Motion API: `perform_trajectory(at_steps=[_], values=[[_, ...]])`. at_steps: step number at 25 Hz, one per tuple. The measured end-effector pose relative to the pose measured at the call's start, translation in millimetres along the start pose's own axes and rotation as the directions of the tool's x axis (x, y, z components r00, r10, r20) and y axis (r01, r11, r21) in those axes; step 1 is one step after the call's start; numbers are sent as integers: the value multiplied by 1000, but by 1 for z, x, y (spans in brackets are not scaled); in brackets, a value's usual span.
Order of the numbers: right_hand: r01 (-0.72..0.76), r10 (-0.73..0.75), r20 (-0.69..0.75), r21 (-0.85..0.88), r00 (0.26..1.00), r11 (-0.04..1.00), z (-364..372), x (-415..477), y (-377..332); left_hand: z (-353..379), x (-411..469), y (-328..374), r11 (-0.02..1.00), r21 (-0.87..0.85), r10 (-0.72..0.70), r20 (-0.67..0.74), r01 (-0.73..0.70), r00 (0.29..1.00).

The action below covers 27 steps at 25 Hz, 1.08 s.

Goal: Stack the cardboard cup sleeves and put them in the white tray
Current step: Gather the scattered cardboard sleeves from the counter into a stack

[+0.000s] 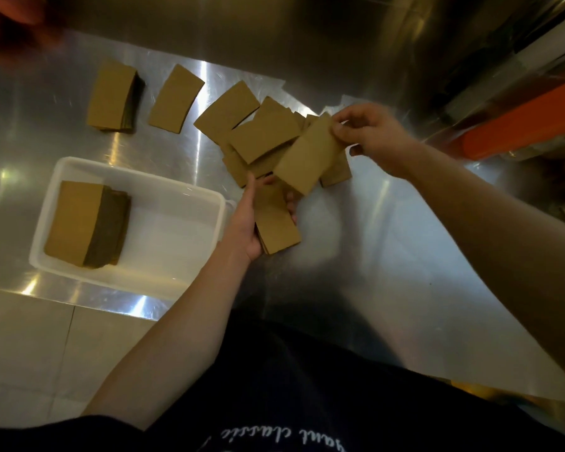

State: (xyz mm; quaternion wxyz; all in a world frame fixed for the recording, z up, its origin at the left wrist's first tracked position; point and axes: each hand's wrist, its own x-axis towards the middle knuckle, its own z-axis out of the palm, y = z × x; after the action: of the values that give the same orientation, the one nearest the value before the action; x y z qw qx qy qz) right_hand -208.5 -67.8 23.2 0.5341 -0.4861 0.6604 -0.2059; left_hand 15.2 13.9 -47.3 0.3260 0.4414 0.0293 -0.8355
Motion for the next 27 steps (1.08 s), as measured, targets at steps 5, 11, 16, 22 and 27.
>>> perform_trajectory(at_steps=[5,11,16,22,27], values=[[115,-56,249,-228,967,967,33,-22,-1,9,-14,-4,980,193,-72,102,51,992],[153,-170,-48,-258,984,954,50,-12,9,-3,-23,-9,991,125,-74,159,54,984],[29,-95,-164,-364,982,931,56,29,1,-4,-28,-13,1000,20,-10,87,8,996],[-54,-37,-156,-544,987,837,84,60,-9,-11,-28,-12,999,-36,9,-30,-10,1000],[-95,63,-164,-193,984,977,81,62,-9,-10,-26,-12,999,-24,36,-81,-38,996]])
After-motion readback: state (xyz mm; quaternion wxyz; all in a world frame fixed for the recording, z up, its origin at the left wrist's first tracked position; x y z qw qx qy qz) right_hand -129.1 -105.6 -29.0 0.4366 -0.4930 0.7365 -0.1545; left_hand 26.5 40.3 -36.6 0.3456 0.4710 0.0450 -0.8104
